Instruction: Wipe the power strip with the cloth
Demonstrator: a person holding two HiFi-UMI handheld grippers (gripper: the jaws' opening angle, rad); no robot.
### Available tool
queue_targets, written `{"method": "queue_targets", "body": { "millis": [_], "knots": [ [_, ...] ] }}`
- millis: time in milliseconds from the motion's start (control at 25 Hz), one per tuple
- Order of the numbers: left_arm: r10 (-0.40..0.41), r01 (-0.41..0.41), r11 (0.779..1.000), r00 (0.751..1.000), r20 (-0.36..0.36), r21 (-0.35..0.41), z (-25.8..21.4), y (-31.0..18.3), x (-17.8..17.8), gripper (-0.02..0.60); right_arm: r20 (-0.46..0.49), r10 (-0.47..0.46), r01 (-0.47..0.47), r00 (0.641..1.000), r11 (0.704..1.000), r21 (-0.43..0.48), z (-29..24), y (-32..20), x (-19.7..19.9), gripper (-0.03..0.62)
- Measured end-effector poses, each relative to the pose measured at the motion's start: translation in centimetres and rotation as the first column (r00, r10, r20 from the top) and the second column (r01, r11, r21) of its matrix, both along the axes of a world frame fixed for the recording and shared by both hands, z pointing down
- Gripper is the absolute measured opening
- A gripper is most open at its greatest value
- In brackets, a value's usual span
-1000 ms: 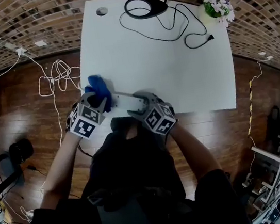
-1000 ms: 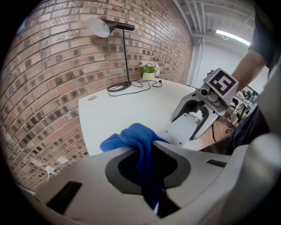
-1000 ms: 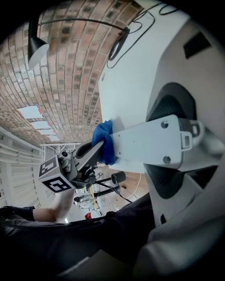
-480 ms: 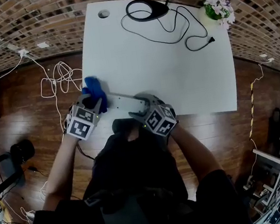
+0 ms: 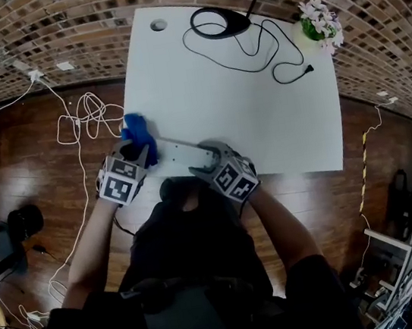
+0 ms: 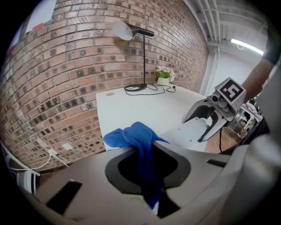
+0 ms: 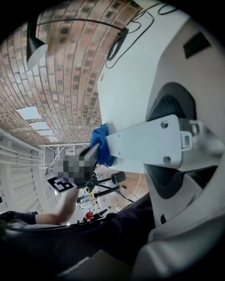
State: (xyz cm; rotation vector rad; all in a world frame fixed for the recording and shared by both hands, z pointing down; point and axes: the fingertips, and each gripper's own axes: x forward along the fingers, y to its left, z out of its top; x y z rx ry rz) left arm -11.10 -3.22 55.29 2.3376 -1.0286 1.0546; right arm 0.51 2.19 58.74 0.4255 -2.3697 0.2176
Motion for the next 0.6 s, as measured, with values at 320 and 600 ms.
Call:
{"method": "queue_targets", "body": {
  "millis": [320,600],
  "knots": [
    [0.001,-0.001,0.997,1.0,0.0,0.081,-0.3,0.2,-0.1,0.057,0.001,-0.001,0.001,1.0,1.0,-0.001,-0.2,-0.1,-0.3,0.291],
    [0.078,-0.082,0.992,0.996,0.04,0.091,-0.2,0.3,0.6,0.057,-0.002,0.016,-0.016,1.0,1.0,-0.001,0.0,-0.2,-0.4,0.293]
  ]
}}
